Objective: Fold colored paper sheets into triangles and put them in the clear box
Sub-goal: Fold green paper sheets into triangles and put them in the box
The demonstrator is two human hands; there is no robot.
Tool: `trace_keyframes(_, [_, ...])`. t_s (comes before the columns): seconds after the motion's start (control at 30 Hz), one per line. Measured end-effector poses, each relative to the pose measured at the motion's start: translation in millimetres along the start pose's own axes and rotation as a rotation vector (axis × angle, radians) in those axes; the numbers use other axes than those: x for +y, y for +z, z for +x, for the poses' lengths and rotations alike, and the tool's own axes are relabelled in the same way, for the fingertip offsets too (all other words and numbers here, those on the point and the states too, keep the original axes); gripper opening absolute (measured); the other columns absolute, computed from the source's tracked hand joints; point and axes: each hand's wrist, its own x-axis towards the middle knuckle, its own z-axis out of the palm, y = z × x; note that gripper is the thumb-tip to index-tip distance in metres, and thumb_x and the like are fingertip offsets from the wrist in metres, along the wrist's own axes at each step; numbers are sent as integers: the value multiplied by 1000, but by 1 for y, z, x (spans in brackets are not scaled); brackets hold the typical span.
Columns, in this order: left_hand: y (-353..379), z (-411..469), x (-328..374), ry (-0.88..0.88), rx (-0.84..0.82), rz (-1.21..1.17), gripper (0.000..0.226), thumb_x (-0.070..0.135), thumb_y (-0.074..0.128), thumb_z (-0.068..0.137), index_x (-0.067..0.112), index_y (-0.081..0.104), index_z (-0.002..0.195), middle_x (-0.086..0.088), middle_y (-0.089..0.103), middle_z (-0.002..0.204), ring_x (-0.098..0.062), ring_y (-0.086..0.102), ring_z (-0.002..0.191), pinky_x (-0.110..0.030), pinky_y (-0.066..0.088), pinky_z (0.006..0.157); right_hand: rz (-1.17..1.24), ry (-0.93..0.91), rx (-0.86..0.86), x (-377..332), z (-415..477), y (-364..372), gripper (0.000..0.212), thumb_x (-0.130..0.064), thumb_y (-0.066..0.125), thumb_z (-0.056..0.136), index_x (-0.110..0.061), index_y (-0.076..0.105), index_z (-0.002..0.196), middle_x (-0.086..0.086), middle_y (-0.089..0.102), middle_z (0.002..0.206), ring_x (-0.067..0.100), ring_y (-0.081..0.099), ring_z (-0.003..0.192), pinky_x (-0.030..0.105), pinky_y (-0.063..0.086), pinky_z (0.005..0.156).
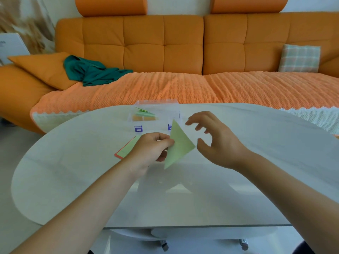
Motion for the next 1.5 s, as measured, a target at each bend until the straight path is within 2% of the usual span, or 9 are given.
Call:
trace_keyframes(0.1, [0,3,-3,-53,-54,-99,17,17,64,95,7,70,107,-15,76,101,-36,72,97,-44,58,92,-139,-106,-103,4,-3,6,47,-4,65,75,-25,61,117,0,50,134,14,53,116,28,46,94])
trace_keyframes(0.17, [2,2,-4,-71,-91,-137,23,17,62,97,3,67,114,-13,76,103,-35,72,100,-46,55,96,-201,-97,-108,7,-3,12,36,-19,77,78,-28,65,111,0,51,135,18,57,109,42,50,90])
trace_keyframes(0.3, [6,1,-4,-56,-113,-191,17,12,61,97,3,64,111,-13,77,100,-27,75,95,-36,58,86,-90,-26,3,6,-2,17,14,-34,77,82,-27,75,94,-5,62,125,10,63,97,42,52,86])
trace_keyframes(0.47, [8,0,-2,33,-88,-313,31,0,72,86,9,64,114,-9,77,103,-22,74,97,-31,57,85,152,289,-3,-2,-2,14,4,-35,76,85,-33,80,85,-21,67,115,-5,61,106,13,44,90])
trace_keyframes(0.67, [7,-2,-4,89,-157,-265,32,-4,67,88,9,65,117,-13,76,104,-27,73,99,-33,58,85,410,574,11,-5,4,13,13,-34,79,83,-21,79,78,2,74,73,12,56,64,28,45,63])
trace_keyframes(0.73, [5,-2,-3,100,-205,-205,30,-4,62,91,10,65,118,-13,75,106,-28,73,101,-36,58,87,392,595,-6,-5,5,11,17,-34,80,82,-19,77,77,2,72,69,9,55,60,22,44,58])
trace_keyframes(0.87, [8,-3,-1,134,-165,-138,18,16,63,94,10,70,110,-10,76,102,-26,73,96,-43,61,83,370,596,-14,-5,6,11,19,-32,82,81,-16,72,79,0,71,66,6,61,58,18,47,56])
trace_keyframes(1.07, [15,-4,-7,164,-55,-34,14,16,61,99,11,71,108,-2,78,93,-17,75,85,-33,62,75,332,571,-49,-4,5,12,21,-31,78,85,-27,70,104,-3,74,74,7,66,64,19,50,60])
trace_keyframes(1.5, [6,-3,-6,337,-36,114,17,8,69,91,20,69,104,-3,75,79,-18,74,77,-32,61,64,421,688,-151,1,6,2,8,-27,77,86,-19,79,86,1,76,78,8,65,66,30,51,72])
